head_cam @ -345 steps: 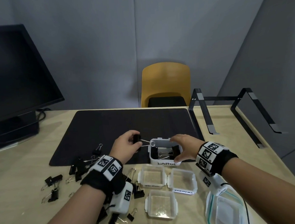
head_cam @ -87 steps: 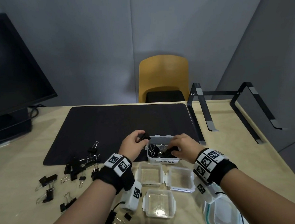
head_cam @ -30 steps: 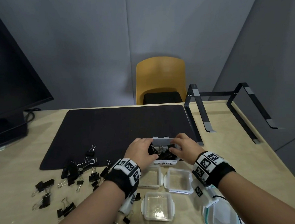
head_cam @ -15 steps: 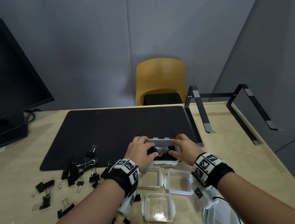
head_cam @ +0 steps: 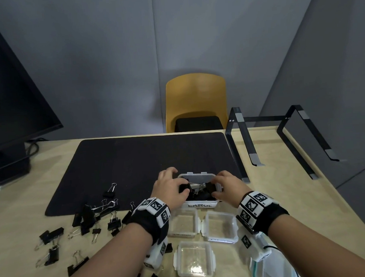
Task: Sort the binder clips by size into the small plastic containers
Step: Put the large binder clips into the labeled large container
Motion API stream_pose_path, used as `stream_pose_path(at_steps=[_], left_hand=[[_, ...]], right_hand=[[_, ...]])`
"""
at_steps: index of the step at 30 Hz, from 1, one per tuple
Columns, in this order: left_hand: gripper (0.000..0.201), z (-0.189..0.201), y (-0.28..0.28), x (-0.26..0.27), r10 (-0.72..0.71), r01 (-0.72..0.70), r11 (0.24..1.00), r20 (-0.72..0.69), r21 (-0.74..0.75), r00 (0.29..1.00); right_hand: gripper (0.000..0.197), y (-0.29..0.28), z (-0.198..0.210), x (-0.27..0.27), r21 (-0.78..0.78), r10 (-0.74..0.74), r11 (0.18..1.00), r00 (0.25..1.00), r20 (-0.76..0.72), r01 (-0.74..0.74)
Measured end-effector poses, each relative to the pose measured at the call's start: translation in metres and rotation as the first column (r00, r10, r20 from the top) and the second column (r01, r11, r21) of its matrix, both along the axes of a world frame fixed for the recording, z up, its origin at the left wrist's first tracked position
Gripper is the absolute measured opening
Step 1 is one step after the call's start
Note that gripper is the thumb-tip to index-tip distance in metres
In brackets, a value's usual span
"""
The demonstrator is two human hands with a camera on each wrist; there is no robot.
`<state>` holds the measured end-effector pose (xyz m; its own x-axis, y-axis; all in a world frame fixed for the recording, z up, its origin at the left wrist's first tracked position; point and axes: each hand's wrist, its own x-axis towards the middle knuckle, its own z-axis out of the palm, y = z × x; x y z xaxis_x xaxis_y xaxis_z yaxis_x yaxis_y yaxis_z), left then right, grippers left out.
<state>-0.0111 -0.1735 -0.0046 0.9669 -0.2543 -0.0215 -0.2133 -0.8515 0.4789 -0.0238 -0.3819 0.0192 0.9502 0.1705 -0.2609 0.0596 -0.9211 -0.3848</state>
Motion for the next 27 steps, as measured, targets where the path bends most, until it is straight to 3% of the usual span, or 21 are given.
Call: stream_pose_path(at_steps=[4,8,17,27], left_hand=[[0.028,-0.0017,-0.0017,-0.0005,0.023,-0.026,0.998,-0.06,-0.049,0.998],[0.031,-0.0052,-0.0008,-0.0023,0.026,-0.04,0.994,-0.136,-0.099,0.99],[0.037,-0.0064,0.0016,-0.0057,0.041,-0.09,0.97,-0.211,-0.227,0.977],[0.036,-0.0035,-0.0013,-0.0083,0.09,-0.158,0.952,-0.253,-0.262,0.963]], right_hand=[[0.032,0.0003,-0.003,-0.0043,0.06,-0.032,0.998,0.999,0.02,0.031],[0.048,0.0031,-0.0017,-0.0068,0.12,-0.059,0.991,0.998,-0.011,0.06],[0.041,0.0033,-0.0057,-0.0017,0.083,-0.057,0.995,0.998,-0.022,0.058],[0.047,0.0049,-0.0002,0.0003,0.064,-0.06,0.996,0.997,-0.039,0.063]])
